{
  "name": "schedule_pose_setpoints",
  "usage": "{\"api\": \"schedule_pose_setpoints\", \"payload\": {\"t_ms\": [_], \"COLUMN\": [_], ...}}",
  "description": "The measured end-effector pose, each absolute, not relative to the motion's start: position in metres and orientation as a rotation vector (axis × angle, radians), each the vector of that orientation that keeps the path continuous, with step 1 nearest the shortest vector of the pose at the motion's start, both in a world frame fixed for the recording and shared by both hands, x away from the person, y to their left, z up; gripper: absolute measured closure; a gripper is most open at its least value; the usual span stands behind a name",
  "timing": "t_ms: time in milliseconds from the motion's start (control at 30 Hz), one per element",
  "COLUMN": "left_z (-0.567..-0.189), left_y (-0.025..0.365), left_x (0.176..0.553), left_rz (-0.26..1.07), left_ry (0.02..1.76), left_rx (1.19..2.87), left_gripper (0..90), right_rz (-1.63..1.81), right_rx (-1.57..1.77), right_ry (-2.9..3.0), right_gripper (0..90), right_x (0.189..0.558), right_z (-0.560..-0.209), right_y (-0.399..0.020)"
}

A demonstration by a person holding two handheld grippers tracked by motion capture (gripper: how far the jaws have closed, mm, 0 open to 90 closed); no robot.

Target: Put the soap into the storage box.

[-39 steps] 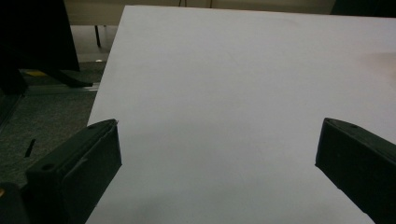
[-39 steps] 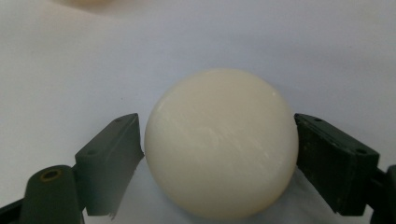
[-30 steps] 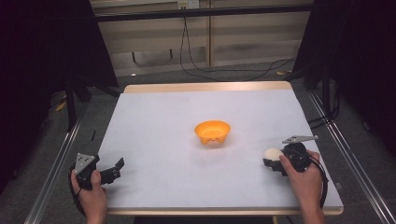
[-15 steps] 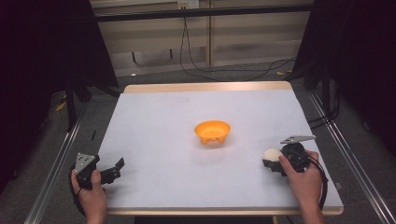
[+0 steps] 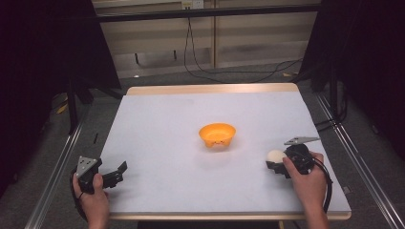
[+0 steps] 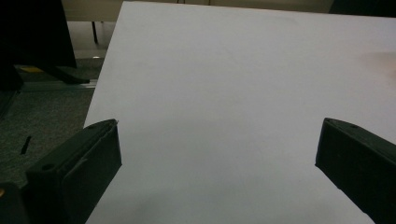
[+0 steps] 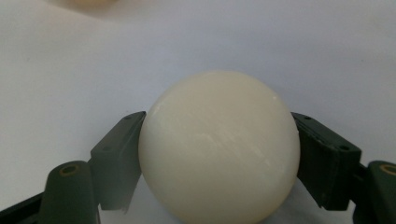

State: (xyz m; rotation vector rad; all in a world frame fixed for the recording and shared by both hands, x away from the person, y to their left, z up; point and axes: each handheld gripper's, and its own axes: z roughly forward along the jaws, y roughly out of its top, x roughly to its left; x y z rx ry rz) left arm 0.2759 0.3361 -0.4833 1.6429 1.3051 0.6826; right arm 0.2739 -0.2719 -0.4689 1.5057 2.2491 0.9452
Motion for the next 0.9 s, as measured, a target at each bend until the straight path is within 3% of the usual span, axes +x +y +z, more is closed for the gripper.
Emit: {"api": "schedule_pose_setpoints", "payload": {"t_ms": [900], "left_z": [-0.484], "left_y": [0.332], "left_x": [0.276], "left_rz": [0.702], "left_ry": [1.302], "left_rx": [1.663], "left_gripper": [0.0], "right_rz": [0.99], "right_rx": [1.428], "right_ry": [2.3], "right_gripper": [23.9], "right_x": [0.305], "right_z": [-0.447], "right_y": [-0.238]}}
